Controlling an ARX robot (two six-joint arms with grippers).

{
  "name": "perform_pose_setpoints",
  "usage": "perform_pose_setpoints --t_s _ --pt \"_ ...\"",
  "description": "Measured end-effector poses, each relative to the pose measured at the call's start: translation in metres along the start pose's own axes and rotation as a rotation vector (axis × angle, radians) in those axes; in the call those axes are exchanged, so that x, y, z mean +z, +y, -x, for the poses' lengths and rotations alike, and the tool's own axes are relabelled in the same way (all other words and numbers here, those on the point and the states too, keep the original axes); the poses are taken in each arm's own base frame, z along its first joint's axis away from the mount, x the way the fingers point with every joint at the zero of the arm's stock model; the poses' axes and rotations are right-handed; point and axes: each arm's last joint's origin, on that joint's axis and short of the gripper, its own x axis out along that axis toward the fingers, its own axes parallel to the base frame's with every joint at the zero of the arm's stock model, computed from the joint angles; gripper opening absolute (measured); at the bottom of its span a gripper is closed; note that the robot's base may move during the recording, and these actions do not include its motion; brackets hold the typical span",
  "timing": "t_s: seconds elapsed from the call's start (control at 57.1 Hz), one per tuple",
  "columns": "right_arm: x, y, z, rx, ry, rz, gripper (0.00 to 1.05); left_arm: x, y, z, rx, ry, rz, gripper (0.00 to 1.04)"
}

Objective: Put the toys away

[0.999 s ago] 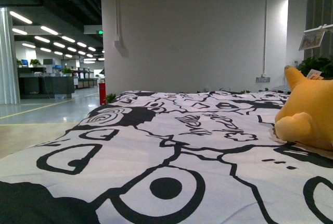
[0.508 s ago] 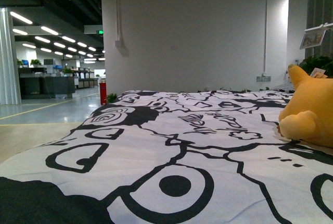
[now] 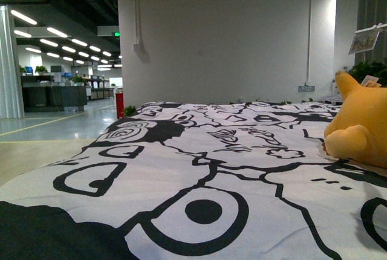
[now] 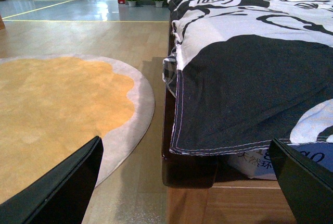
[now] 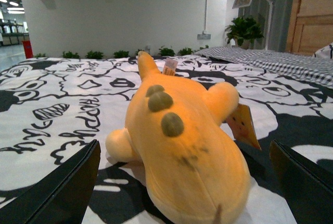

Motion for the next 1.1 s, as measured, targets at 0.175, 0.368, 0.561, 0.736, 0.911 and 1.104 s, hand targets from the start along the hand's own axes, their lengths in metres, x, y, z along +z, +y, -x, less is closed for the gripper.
perform_pose_setpoints --t_s 0.175,0.368,0.561,0.736,0.911,1.104 --pt "-0.002 0.029 -0.033 -0.002 0.017 0.124 0.98 0.0 0.0 0.0 0.0 0.0 0.0 0.98" --pt "0.001 0.04 -0.06 -0.056 0.107 0.25 0.98 0.0 0.0 0.0 0.0 0.0 0.0 0.98" --pt "-0.005 0.035 -0.084 -0.083 0.287 0.389 0.98 0.0 0.0 0.0 0.0 0.0 0.0 0.98" --pt "-0.01 0.023 -0.098 -0.104 0.416 0.44 0.98 0.0 0.0 0.0 0.0 0.0 0.0 0.98" --pt "-0.009 0.02 -0.101 -0.092 0.441 0.432 0.7 0.0 0.0 0.0 0.0 0.0 0.0 0.98" --pt "-0.009 0.019 -0.102 -0.065 0.455 0.406 0.43 0.0 0.0 0.0 0.0 0.0 0.0 0.98"
